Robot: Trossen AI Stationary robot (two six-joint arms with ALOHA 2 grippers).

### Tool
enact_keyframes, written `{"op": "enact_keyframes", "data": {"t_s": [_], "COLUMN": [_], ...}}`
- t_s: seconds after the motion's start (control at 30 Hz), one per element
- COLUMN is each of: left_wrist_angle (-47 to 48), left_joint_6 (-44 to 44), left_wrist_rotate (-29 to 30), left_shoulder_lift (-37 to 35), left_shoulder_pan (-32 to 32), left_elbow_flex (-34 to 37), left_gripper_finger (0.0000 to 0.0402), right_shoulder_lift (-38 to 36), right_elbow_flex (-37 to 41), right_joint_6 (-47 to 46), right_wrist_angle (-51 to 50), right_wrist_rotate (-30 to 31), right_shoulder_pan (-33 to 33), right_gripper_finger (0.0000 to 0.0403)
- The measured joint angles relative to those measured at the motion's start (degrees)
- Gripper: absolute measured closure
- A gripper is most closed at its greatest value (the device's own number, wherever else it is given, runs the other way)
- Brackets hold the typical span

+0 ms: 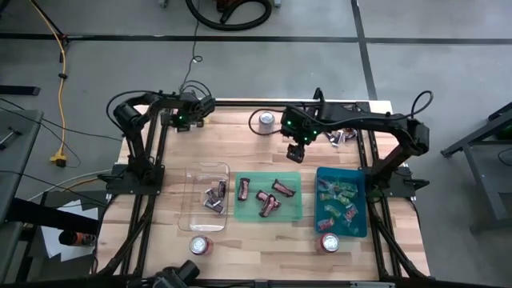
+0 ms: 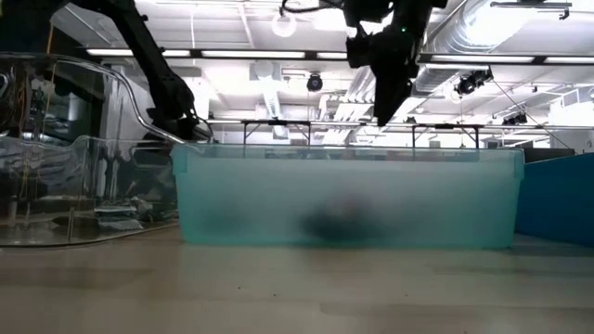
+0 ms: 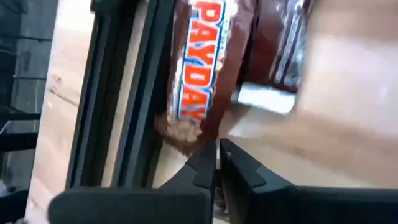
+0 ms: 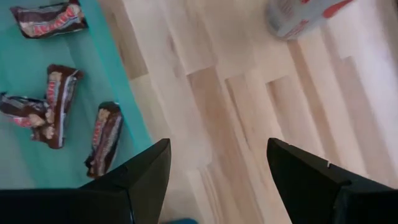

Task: Organize candy in baskets
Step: Put the brown chocolate bar into the green bin

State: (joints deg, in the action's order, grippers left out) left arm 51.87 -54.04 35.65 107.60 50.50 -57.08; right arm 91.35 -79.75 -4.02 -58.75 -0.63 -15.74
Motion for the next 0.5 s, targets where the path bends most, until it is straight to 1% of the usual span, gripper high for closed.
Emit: {"op": "enact_keyframes", "data": {"t_s": [0.13, 0.33, 0.4, 0.5], "left_wrist_angle": [1.08, 0.78, -2.47, -3.22], "left_joint_6": [3.19, 8.25, 8.94, 8.74], "left_wrist_rotate": [-0.85, 0.7, -0.2, 0.5], "left_shoulder_lift": [-5.23, -17.89, -19.65, -18.44], "left_shoulder_pan": [0.46, 0.48, 0.89, 1.24], "left_elbow_flex": [0.76, 0.82, 1.42, 2.5], "left_gripper_finger": [0.04, 0.0401, 0.0401, 0.0401], "right_shoulder_lift": [-1.06, -1.4, -1.4, -1.4], "right_elbow_flex": [0.0, 0.0, 0.0, 0.0], "right_joint_6": [0.51, 2.82, 3.17, 3.46], "right_wrist_angle": [0.59, 3.96, 6.04, 9.47], "right_wrist_rotate": [2.46, 2.54, 2.57, 2.52], "right_shoulder_pan": [1.21, 1.12, 0.68, -0.11], "right_gripper_finger": [0.0142, 0.0142, 0.0142, 0.0142]}}
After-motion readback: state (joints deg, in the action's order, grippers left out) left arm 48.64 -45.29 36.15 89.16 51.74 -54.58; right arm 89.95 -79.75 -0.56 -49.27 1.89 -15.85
